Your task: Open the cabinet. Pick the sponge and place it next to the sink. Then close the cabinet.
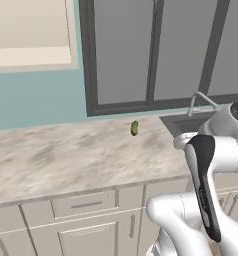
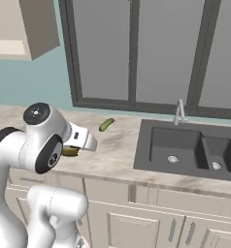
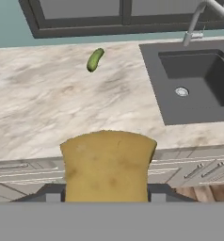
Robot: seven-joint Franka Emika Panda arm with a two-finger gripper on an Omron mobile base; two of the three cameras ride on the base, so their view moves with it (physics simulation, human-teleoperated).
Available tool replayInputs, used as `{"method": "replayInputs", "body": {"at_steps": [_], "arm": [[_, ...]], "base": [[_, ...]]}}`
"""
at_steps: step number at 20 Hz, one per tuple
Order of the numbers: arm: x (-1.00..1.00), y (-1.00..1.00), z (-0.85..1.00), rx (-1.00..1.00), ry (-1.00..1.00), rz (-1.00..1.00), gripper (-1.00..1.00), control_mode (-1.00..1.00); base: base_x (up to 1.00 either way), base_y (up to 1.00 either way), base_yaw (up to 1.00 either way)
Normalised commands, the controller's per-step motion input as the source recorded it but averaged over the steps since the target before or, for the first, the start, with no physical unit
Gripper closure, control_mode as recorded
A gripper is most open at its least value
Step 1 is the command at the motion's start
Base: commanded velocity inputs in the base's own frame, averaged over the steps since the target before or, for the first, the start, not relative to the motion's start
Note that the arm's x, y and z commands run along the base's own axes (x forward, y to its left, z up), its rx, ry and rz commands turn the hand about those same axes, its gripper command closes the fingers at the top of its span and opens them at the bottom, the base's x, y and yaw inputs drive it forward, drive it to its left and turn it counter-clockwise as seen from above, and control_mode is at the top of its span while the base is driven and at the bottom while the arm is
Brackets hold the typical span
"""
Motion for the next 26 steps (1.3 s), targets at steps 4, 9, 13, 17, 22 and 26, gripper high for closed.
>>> {"method": "replayInputs", "body": {"at_steps": [4, 9, 13, 17, 22, 26], "arm": [[0.0, 0.0, 0.0, 0.0, 0.0, 0.0, 1.0, 1.0], [0.0, 0.0, 0.0, 0.0, 0.0, 0.0, 1.0, 1.0], [0.0, 0.0, 0.0, 0.0, 0.0, 0.0, 1.0, 1.0], [0.0, 0.0, 0.0, 0.0, 0.0, 0.0, 1.0, 1.0], [0.0, 0.0, 0.0, 0.0, 0.0, 0.0, 1.0, -1.0], [0.17, 0.0, 0.0, 0.0, 0.0, 0.0, 1.0, -1.0]], "base": [[0.46, -0.25, -0.04], [0.62, -0.56, -0.07], [0.3, -0.29, -0.09], [0.0, 0.0, 0.0], [0.0, 0.0, 0.0], [0.0, 0.0, 0.0]]}}
